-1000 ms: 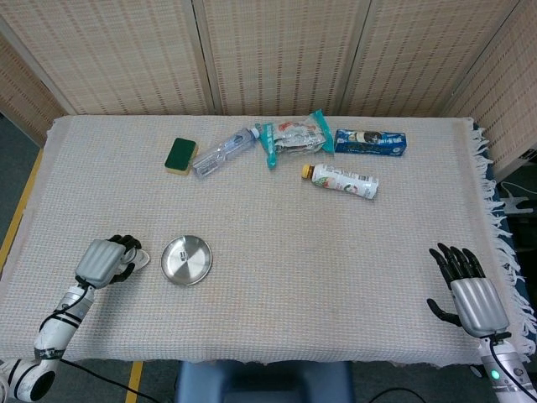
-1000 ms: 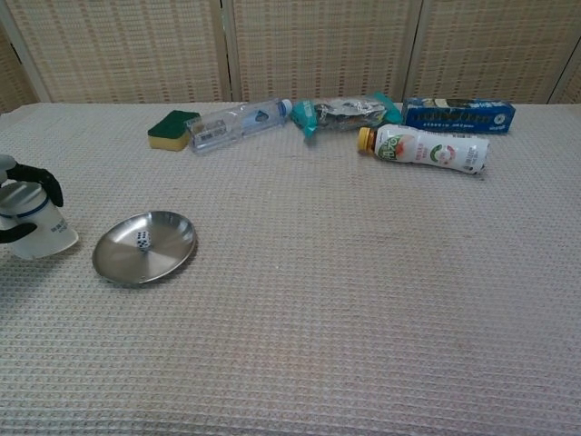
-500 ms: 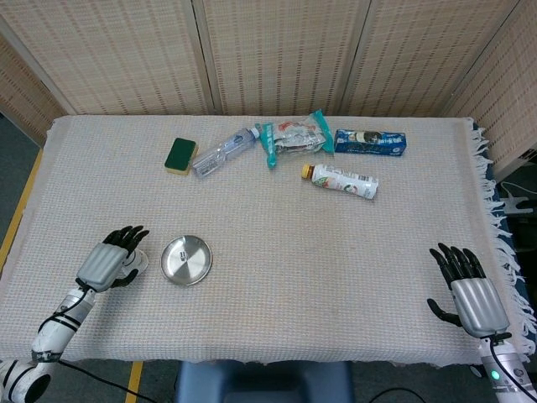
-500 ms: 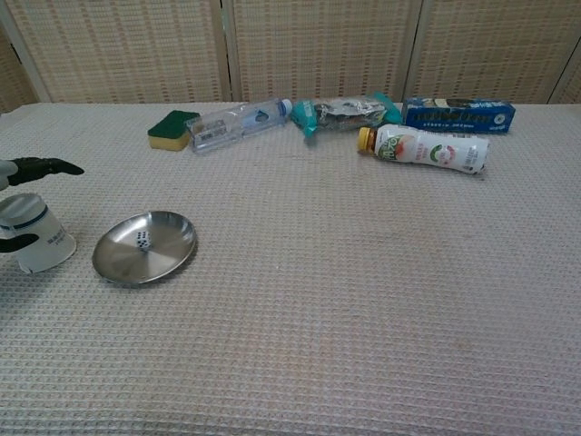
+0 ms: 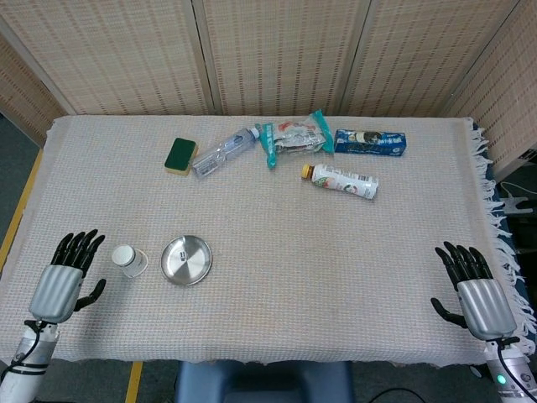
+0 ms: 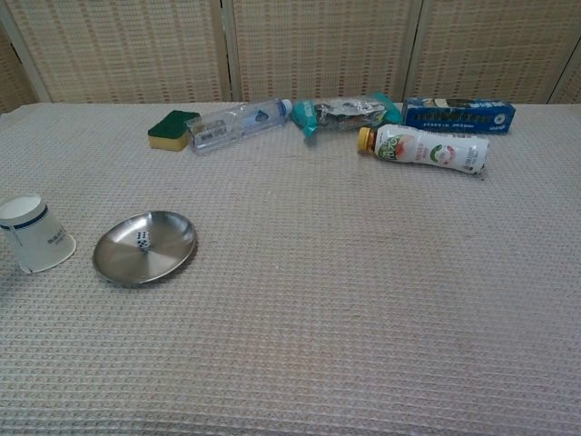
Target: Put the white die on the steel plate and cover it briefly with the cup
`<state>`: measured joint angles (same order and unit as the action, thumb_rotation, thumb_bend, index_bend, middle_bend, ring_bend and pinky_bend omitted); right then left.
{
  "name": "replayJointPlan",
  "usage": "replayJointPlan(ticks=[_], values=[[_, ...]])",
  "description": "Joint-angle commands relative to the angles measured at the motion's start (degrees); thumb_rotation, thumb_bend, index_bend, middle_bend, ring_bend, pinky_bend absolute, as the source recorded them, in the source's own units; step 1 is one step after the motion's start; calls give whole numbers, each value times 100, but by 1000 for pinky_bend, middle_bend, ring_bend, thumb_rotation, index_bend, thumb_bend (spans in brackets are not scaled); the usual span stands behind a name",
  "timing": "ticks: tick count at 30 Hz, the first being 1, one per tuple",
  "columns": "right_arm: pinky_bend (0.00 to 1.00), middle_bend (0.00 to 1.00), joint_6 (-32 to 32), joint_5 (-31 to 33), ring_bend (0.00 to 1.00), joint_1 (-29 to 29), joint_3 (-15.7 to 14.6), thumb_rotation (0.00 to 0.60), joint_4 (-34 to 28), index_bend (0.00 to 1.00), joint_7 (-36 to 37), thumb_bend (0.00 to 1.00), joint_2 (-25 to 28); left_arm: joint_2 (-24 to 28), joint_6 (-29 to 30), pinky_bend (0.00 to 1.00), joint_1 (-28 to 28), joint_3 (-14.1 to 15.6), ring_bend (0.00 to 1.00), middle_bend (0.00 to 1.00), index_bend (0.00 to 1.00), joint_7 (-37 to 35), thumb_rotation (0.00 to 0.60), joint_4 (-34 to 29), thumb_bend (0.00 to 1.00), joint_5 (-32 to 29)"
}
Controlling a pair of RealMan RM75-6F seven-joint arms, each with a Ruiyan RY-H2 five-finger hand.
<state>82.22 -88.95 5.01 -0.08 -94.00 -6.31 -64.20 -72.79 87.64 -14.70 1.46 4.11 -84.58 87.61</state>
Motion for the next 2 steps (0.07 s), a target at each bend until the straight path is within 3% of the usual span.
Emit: replayJointPlan(ticks=[1, 2], values=[[0, 0, 26, -58, 0, -3, -14, 534, -9, 0, 20, 191, 13, 158, -1, 0, 134, 51, 0, 0, 0, -96, 600, -161, 357, 72], [0, 0, 30, -72, 0, -4, -19, 535, -8, 0, 26, 191, 17, 162, 1, 0, 141, 28, 0, 0, 0, -95, 600, -147, 356, 65]])
